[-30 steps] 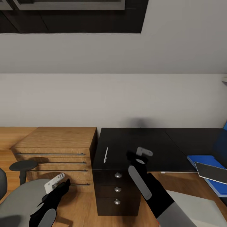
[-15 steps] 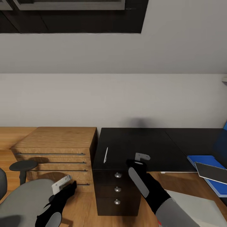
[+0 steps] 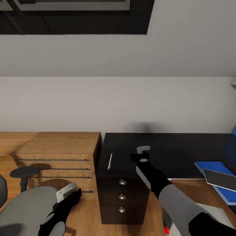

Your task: In the bedroom, organize the workspace by keeping the computer under the desk, ensuring the monitor is on the desk, placing the keyboard on the desk next to the monitor, placing the mouse on the desk next to the keyboard, moving the folder from the swivel chair onto the desk next to the mouse, stacking the notebook on top of the folder with the pen on top of the notebook, and positioning the swivel chair next to the desk.

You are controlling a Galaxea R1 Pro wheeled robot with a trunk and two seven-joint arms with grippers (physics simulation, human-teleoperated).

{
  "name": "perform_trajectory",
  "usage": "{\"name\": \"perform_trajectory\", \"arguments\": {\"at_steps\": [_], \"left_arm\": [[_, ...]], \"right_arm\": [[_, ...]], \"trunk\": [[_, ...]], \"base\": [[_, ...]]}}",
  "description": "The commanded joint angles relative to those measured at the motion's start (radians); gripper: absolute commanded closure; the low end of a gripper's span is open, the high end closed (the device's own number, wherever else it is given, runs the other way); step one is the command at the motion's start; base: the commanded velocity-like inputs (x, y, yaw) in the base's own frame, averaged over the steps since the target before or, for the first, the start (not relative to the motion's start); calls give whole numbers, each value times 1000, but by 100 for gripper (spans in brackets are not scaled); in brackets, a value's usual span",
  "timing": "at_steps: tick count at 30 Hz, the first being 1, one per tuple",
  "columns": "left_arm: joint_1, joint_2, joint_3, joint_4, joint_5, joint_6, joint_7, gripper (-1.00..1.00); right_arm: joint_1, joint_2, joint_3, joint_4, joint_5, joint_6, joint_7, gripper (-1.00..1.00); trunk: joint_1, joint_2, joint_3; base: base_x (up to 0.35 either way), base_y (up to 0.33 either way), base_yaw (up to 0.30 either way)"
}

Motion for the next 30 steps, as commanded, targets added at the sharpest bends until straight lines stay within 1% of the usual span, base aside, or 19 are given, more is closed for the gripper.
{"name": "perform_trajectory", "arguments": {"at_steps": [1, 2, 3, 4, 5, 8, 10, 11, 12, 14, 15, 30], "left_arm": [[-1, 1, -2, -2, 4, 3, 7, -100], [-1, 0, -3, -2, 4, 3, 7, -100], [-1, 0, -11, -2, 4, 3, 7, -100], [-1, 0, -28, -2, 4, 2, 8, -100], [-1, 0, -44, -2, 4, 1, 8, -100], [-1, 0, -65, -2, 4, 0, 9, -100], [-1, 1, -70, -2, 4, 0, 9, -100], [-1, 1, -71, -1, 4, 0, 9, -100], [-1, 2, -71, -1, 4, 1, 9, -100], [-1, 3, -69, -1, 5, 1, 9, -100], [-1, 5, -67, -1, 5, 1, 9, -100], [-1, 7, -65, -1, 7, 1, 10, -100]], "right_arm": [[-24, 0, 5, 47, -9, -10, 9, -100], [-44, 0, 5, 94, -9, -28, 27, -100], [-106, 3, 4, 236, -12, -100, 88, -100], [-138, 7, -1, 315, -29, -137, 125, -100], [-159, 10, -7, 375, -55, -163, 153, -100], [-185, 17, -15, 442, -100, -193, 181, -100], [-191, 31, -19, 459, -116, -198, 178, -100], [-193, 47, -21, 466, -122, -200, 177, -100], [-194, 55, -21, 469, -124, -201, 177, -100], [-194, 80, -22, 476, -128, -206, 177, -100], [-194, 86, -22, 477, -128, -208, 177, -100], [-193, 86, -22, 480, -129, -203, 179, -100]], "trunk": [[0, -1, -1], [0, -1, -1], [0, -1, -1], [0, -1, -1], [0, -1, -1], [0, -1, -1], [0, -1, -1], [0, -1, -1], [0, -1, -1], [0, -1, -1], [0, -1, -1], [0, -1, -5]], "base": [[0, 0, 0], [0, 0, 0], [0, 0, 0], [0, 0, 0], [0, 0, 0], [0, 0, 0], [0, 0, 0], [0, 0, 0], [0, 0, 0], [0, 0, 24], [0, 0, 98], [0, 0, 222]]}}
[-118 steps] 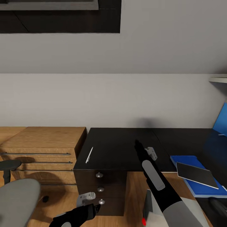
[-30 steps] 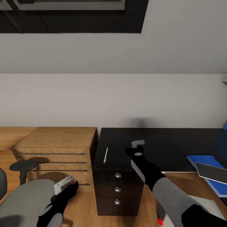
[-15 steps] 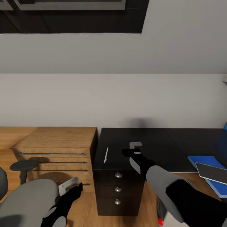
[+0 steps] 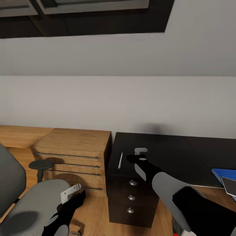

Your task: In the bedroom, organize the workspace by keeping the computer under the desk, ensuring the monitor is on the desk, placing the keyboard on the desk next to the monitor, placing the mouse on the desk next to the keyboard, moving the folder from the swivel chair onto the desk next to the mouse, stacking the notebook on top of the folder with the pen on top of the notebook, and positioning the swivel chair next to the desk.

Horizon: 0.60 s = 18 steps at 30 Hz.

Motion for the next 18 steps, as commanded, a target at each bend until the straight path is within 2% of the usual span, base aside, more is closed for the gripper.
{"name": "perform_trajectory", "arguments": {"at_steps": [1, 18], "left_arm": [[-1, 1, -2, -1, 4, 3, 8, -100], [-1, -1, -2, -3, 11, -2, 7, -100]], "right_arm": [[-1, 0, 5, -1, -3, 6, -6, -100], [-1, 0, 6, -1, -5, 7, -2, -100]], "trunk": [[0, -1, -1], [0, -1, -8]], "base": [[0, 0, 244], [0, 0, 241]]}}
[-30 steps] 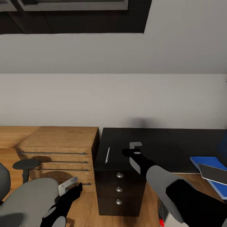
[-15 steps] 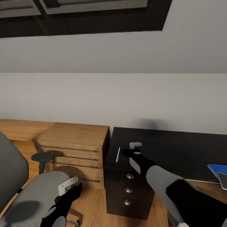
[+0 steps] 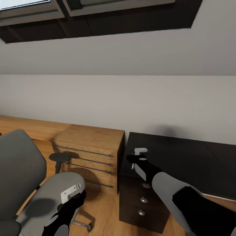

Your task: In the bedroom, organize the workspace by keeping the computer under the desk, ensuring the monitor is on the desk, placing the keyboard on the desk next to the monitor, placing the mouse on the desk next to the keyboard, moving the folder from the swivel chair onto the desk next to the mouse, stacking the notebook on top of the folder with the pen on top of the notebook, and positioning the swivel chair next to the desk.

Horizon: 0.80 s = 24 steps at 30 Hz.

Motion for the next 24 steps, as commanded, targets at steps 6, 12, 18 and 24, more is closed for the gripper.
{"name": "perform_trajectory", "arguments": {"at_steps": [6, 12, 18, 24], "left_arm": [[-1, 0, -4, -1, 4, 2, 7, -100], [-1, -1, -6, -1, 4, 2, 8, -100], [-1, -2, -8, -1, 4, 2, 8, -100], [-1, -23, -30, 2, 5, 6, 9, -100]], "right_arm": [[-1, 0, 7, -1, -4, 8, -6, -100], [-1, 0, 6, -1, -4, 8, -7, -100], [-1, 0, 4, -1, -5, 7, -9, -100], [1, 0, 19, 9, 18, -11, 11, -100]], "trunk": [[0, -1, -3], [0, -1, -6], [0, -1, -7], [0, -1, -7]], "base": [[0, 0, 217], [0, 0, 201], [0, 0, 72], [0, 0, 2]]}}
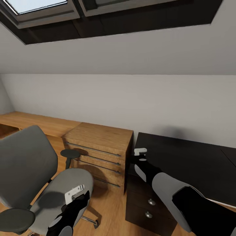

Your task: In the bedroom, organize the workspace by keeping the computer under the desk, ensuring the monitor is on the desk, placing the keyboard on the desk next to the monitor, placing the mouse on the desk next to the keyboard, moving the folder from the swivel chair onto the desk next to the mouse, stacking the notebook on top of the folder with the pen on top of the notebook, and positioning the swivel chair next to the desk.

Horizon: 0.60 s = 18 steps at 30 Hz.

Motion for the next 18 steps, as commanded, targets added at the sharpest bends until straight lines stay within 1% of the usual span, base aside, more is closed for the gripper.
{"name": "perform_trajectory", "arguments": {"at_steps": [1, 4, 8, 14, 18], "left_arm": [[-1, 1, -2, -1, 4, 3, 7, -100], [-1, -6, -11, -1, 4, 3, 7, -100], [-1, -6, -32, -1, 4, 2, 7, -100], [-1, -5, -38, -1, 4, 2, 7, -100], [-1, -5, -38, -1, 4, 2, 8, -100]], "right_arm": [[-1, 0, 9, -1, -2, 5, -1, -100], [0, 0, 12, -6, 2, 4, 4, -100], [2, 0, 14, -10, 3, 4, 2, -100], [3, 0, 15, -13, 3, 3, 0, -100], [4, 0, 15, -13, 3, 3, 0, -100]], "trunk": [[0, -1, -1], [0, -1, -1], [0, -1, -1], [0, -1, -1], [15, -29, -14]], "base": [[0, 0, 0], [0, 0, 0], [0, 0, 0], [0, 0, 0], [0, 0, 0]]}}
